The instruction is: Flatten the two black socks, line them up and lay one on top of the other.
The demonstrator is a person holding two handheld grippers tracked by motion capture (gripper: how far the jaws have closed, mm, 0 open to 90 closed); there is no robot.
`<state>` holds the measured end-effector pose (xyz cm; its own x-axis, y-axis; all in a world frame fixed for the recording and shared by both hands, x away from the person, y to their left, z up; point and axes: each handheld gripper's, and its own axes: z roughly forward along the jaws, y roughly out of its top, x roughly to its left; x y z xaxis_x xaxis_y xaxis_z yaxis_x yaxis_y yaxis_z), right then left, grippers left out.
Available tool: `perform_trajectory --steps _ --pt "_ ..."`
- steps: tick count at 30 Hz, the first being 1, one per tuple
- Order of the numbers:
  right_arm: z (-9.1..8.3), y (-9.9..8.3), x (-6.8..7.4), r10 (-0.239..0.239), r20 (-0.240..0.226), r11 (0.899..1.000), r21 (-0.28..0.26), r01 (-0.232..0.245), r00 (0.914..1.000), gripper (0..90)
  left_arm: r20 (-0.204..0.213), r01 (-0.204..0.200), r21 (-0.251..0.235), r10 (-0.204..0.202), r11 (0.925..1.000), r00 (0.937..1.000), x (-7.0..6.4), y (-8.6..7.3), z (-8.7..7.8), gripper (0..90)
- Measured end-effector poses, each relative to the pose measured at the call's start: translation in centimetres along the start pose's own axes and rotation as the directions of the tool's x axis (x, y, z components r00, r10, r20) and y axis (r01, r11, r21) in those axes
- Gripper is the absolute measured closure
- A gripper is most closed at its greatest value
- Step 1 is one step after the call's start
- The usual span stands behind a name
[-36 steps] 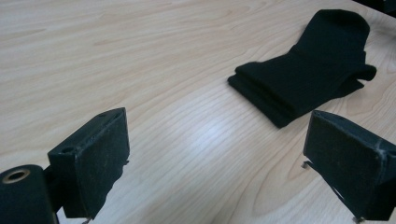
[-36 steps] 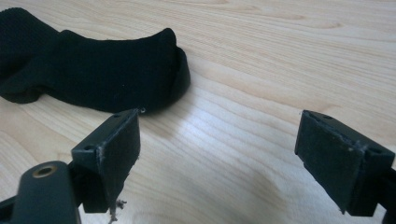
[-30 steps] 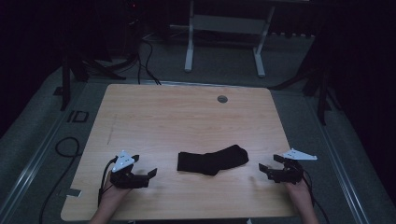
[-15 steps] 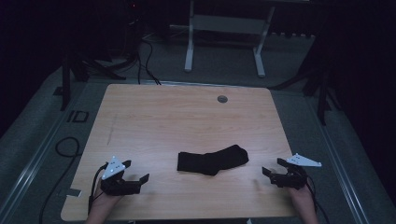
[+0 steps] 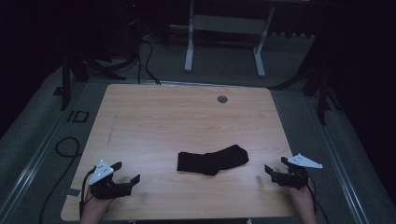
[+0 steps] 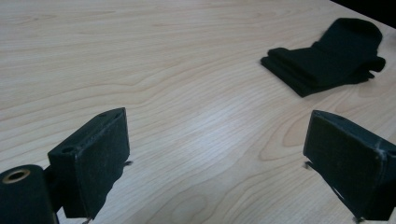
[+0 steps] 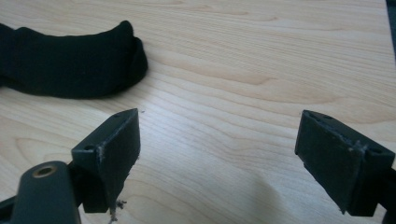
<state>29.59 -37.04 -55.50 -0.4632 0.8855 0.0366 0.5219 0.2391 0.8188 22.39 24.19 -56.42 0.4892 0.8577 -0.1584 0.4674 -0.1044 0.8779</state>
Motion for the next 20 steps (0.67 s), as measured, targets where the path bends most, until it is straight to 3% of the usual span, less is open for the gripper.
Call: perform_trajectory --steps 10,20 --pt "0.01 -0.10 -0.41 0.028 0.018 1.000 -0.011 -0.028 0.9994 14.0 -0.046 0.011 -0.001 -0.011 0.9999 0.9989 0.66 -0.59 -0.71 7.6" --pt "-0.04 -0.10 -0.56 0.037 0.024 0.999 -0.024 -0.036 0.9990 14.2 -0.036 0.038 -0.021 -0.038 0.9991 0.9986 1.04 -0.79 -0.81 7.6"
